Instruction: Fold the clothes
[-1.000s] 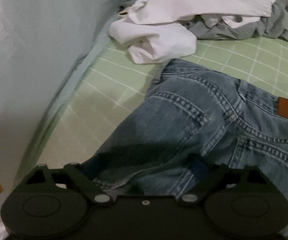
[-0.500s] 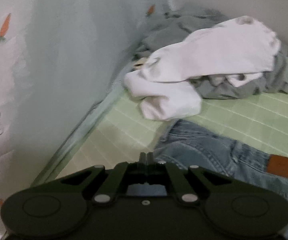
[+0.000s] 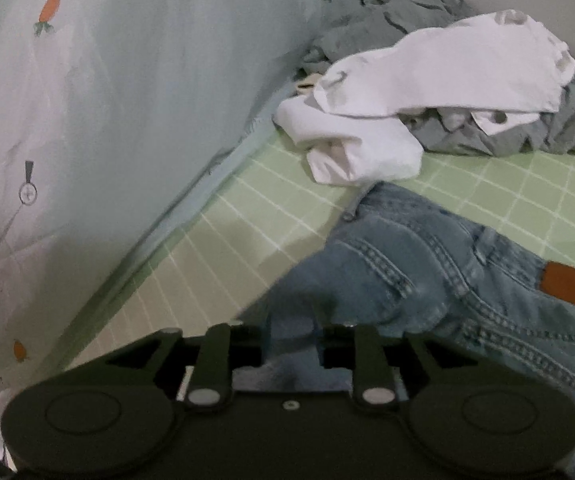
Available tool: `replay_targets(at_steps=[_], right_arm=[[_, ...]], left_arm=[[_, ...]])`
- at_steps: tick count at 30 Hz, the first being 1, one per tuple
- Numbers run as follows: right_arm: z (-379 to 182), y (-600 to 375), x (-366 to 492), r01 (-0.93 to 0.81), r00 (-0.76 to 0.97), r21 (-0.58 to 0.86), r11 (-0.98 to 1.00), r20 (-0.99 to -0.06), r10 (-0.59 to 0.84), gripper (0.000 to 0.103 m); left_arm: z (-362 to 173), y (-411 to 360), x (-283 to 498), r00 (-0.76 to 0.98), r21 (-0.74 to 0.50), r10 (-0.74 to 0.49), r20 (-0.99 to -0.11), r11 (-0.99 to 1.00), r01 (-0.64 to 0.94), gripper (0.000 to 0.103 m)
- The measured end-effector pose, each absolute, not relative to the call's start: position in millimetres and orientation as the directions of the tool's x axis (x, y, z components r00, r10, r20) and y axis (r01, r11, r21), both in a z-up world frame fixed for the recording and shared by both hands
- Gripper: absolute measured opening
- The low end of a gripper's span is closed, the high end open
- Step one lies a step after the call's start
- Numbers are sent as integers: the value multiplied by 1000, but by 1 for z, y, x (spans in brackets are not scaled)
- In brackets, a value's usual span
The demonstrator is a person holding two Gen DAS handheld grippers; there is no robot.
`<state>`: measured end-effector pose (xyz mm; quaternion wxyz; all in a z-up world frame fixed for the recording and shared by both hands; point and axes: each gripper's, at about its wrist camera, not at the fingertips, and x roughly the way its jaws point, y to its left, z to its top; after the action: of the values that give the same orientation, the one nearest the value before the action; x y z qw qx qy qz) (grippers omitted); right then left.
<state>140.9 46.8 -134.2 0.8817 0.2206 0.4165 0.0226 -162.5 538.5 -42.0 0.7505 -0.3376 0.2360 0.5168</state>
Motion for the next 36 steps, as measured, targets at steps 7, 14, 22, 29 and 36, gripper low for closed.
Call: replay_targets(at_steps=[7, 14, 22, 29, 36], right_arm=[[-146, 48, 132, 167, 591, 363, 917, -781, 201, 53], [-144, 73, 144, 148, 579, 304, 941, -798, 167, 77], [-149, 119, 181, 71, 590, 203, 977, -798, 123, 95], [-196, 108, 190, 197, 441, 208, 958, -891, 103, 68], [-160, 65, 113, 94, 565, 316, 944, -798, 211, 13]], left_arm=[[-146, 550, -211, 128, -119, 362, -923, 47, -992, 16], [-131, 551, -190, 178, -77, 457, -871, 231, -970, 53], [-142, 553, -130, 264, -79, 412, -872, 415, -907, 76], [-152, 527, -111, 300, -118, 338, -892, 467, -876, 76], [-145, 505, -117, 291, -80, 345, -893, 513, -855, 76]])
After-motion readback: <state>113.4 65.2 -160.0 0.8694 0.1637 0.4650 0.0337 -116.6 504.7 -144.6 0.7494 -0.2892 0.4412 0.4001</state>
